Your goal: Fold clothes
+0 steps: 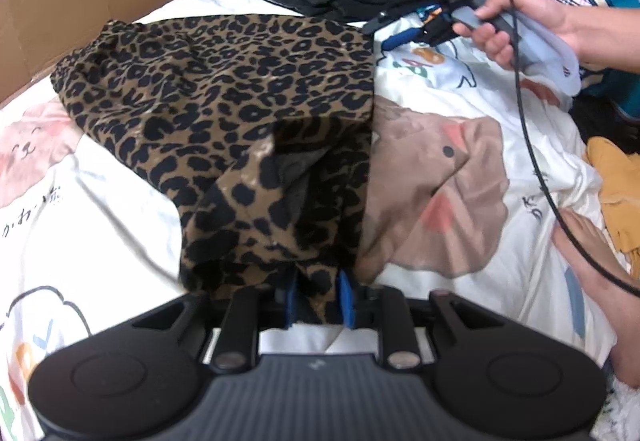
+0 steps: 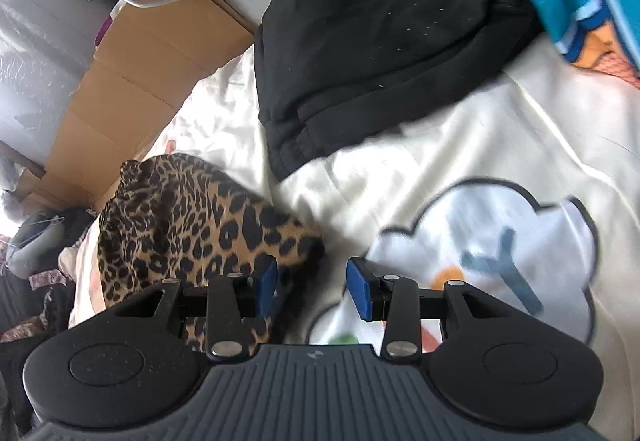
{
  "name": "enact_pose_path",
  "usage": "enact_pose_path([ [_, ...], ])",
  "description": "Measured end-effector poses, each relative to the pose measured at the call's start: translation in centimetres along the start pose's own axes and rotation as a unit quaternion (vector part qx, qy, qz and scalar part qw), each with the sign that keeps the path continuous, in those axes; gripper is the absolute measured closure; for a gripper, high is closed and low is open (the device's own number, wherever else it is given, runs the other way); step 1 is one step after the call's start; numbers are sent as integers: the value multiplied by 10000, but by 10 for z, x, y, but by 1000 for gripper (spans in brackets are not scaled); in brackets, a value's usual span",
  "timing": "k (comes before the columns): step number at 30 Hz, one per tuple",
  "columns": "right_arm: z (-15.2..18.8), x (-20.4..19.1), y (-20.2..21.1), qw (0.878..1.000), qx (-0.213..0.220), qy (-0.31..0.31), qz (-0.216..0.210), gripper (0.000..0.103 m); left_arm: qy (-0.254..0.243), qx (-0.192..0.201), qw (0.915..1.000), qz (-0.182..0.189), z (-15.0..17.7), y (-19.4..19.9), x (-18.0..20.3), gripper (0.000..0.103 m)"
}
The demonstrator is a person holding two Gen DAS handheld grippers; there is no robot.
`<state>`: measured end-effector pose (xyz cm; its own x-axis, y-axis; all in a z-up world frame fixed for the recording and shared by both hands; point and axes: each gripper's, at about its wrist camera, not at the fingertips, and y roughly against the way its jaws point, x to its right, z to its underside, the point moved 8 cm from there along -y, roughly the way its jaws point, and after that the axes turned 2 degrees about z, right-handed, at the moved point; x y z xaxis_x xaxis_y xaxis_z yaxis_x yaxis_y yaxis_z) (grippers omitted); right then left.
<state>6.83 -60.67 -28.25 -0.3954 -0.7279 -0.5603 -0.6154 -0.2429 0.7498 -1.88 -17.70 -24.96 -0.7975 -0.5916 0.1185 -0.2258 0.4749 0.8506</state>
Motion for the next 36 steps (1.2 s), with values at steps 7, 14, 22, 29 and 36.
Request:
enact_pose_path([
  [7, -6, -2, -26, 9987, -155, -346, -329, 56, 37, -90, 9999, -95, 1, 0, -2, 87],
  [14, -6, -1, -36, 9965, -250, -575, -551, 73, 48, -170, 9997, -162, 0, -2, -3, 89],
  [22, -13, -7, -29, 9975, -128, -450, -525, 97, 112, -250, 9993, -246, -1, -3, -6, 100],
  [29, -23, 2, -21, 9954, 60, -824, -489, 99, 26, -326, 9993, -185, 10, 12, -10, 101],
  [36, -21, 2, -23, 9977, -95, -548, -387, 101, -103, -376, 9990, -199, 16, 14, -14, 100],
])
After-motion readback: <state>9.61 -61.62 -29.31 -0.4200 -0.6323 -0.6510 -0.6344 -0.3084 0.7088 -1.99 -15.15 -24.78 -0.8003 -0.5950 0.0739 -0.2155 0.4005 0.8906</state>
